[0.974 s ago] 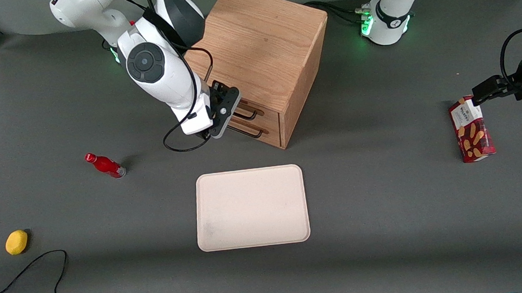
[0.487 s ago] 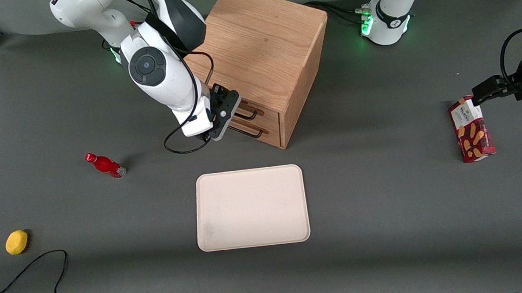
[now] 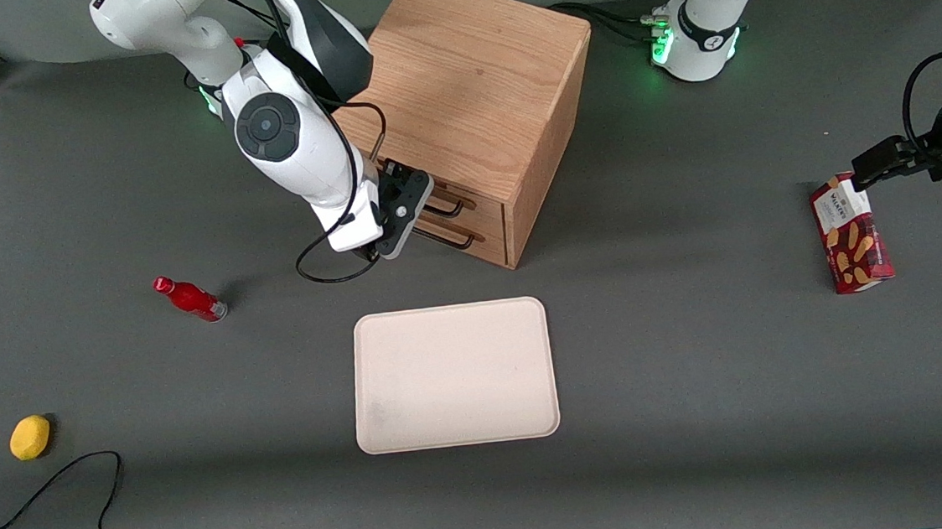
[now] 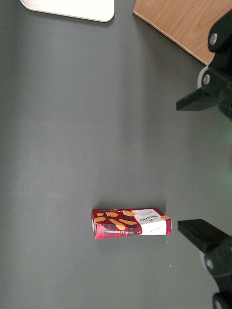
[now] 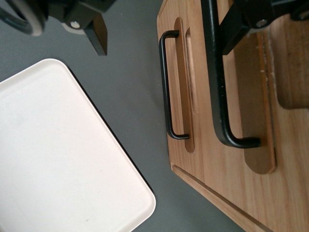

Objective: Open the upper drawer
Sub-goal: 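Pull the upper drawer handle outward with the right gripper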

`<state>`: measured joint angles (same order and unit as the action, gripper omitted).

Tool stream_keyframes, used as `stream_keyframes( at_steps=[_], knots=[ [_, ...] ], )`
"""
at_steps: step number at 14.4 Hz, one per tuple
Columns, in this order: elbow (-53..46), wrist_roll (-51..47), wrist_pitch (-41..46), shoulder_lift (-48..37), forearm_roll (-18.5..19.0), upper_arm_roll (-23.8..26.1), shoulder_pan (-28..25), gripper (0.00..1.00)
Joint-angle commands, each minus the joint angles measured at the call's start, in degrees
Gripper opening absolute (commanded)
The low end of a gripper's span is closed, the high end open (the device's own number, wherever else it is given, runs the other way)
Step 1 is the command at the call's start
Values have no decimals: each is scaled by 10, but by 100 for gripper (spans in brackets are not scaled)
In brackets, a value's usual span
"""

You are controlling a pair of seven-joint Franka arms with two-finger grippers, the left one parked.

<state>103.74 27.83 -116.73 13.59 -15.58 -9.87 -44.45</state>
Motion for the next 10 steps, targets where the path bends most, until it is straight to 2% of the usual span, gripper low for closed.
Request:
stream_keyframes(
  at_steps=[1, 7, 10],
  knots=[
    [23, 12, -20, -10, 5, -1, -5, 100],
    [38, 13, -53, -1, 15, -1, -5, 100],
    [38, 47, -62, 4, 24, -1, -5, 100]
  ],
)
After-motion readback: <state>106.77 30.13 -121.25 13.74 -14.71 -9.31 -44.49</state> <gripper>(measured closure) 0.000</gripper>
